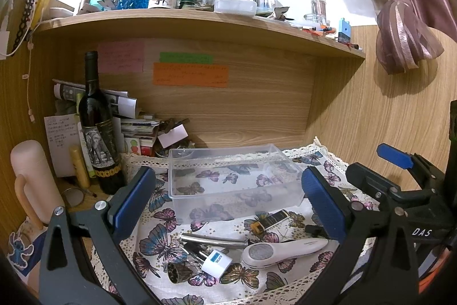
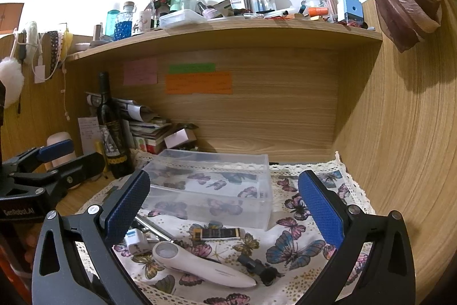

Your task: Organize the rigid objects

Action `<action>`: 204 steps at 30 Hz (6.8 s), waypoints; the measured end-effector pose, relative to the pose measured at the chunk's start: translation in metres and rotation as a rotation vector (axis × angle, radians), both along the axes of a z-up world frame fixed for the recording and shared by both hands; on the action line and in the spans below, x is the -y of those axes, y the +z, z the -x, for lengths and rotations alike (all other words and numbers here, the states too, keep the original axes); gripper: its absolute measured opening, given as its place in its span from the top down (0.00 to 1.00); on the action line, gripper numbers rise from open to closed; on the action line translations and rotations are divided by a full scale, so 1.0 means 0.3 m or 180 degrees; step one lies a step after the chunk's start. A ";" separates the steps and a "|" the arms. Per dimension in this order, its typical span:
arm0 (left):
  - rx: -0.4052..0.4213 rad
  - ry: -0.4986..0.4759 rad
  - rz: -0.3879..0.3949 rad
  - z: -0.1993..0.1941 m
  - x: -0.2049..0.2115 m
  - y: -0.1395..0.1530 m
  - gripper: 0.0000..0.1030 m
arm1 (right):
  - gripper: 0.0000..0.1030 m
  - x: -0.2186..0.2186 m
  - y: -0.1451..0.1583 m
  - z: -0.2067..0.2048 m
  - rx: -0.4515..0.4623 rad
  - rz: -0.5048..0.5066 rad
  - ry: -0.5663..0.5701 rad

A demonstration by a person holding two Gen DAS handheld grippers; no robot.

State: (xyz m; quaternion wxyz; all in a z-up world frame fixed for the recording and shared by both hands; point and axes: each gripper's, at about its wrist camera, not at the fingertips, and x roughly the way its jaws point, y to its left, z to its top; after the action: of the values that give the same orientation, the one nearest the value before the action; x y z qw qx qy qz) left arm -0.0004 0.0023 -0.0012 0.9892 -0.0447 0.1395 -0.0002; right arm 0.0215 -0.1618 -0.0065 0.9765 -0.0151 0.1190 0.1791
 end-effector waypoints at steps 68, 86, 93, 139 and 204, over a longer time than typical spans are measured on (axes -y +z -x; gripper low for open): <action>-0.0756 0.0170 0.0145 -0.068 -0.155 -0.191 0.37 | 0.45 0.014 -0.136 -0.112 -0.0619 0.0091 0.0072; -0.1559 0.0093 0.0296 -0.111 -0.184 -0.438 0.45 | 0.45 -0.158 -0.310 -0.171 -0.1361 0.0589 0.0769; -0.1593 0.0213 0.0170 -0.147 -0.184 -0.468 0.62 | 0.43 -0.215 -0.341 -0.216 -0.1559 0.0819 0.1008; -0.0751 -0.0003 0.0058 -0.231 -0.149 -0.100 0.67 | 0.62 -0.062 -0.065 -0.256 -0.0702 0.0210 0.0529; -0.1002 -0.0027 -0.0176 -0.356 -0.090 -0.103 0.21 | 0.36 -0.122 -0.019 -0.343 -0.0865 0.0588 0.0542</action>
State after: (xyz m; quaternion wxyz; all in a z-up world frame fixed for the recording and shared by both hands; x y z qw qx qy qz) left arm 0.1063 0.0292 -0.0320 0.9560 -0.0164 0.2930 0.0065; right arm 0.1243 -0.1251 -0.0122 0.9272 -0.0904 0.2641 0.2499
